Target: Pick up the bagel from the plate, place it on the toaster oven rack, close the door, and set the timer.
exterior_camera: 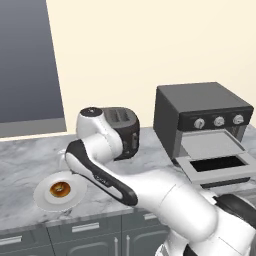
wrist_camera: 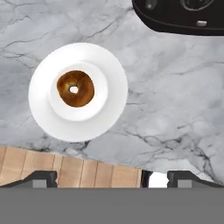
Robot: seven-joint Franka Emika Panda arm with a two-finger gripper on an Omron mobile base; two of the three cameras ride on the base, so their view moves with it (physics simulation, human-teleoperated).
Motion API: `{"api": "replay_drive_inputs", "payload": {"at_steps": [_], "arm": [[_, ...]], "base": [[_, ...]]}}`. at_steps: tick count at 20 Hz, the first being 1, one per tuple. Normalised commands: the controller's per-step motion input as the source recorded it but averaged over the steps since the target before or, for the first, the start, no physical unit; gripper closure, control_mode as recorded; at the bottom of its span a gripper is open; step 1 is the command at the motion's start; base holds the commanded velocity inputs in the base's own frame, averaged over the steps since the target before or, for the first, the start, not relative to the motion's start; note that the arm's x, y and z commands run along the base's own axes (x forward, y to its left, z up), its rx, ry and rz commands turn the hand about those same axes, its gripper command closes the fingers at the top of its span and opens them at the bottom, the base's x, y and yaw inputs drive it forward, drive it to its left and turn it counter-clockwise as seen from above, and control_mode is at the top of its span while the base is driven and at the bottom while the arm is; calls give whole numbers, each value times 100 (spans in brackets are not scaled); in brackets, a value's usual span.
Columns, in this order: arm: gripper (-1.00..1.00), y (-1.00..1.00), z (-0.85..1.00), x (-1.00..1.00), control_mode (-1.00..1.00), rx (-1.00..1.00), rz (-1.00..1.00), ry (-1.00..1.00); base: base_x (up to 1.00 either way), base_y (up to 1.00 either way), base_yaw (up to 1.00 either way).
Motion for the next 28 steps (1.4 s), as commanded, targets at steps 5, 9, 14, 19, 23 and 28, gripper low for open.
{"api": "replay_drive_inputs", "payload": {"at_steps": [5,9,14,19,23,28], "arm": [[-100,25,-43,42,-100,4,2,5],[-100,24,-44,31,-100,4,1,7],[-100,26,-39,23,-100,4,1,5],[-100,28,-32,17,-100,2,1,1],[-100,23,-25,13,-100,0,0,0],[-100,15,-24,13,-100,0,0,0]], "base": [[0,0,0],[0,0,0],[0,0,0],[0,0,0],[0,0,0],[0,0,0]]}}
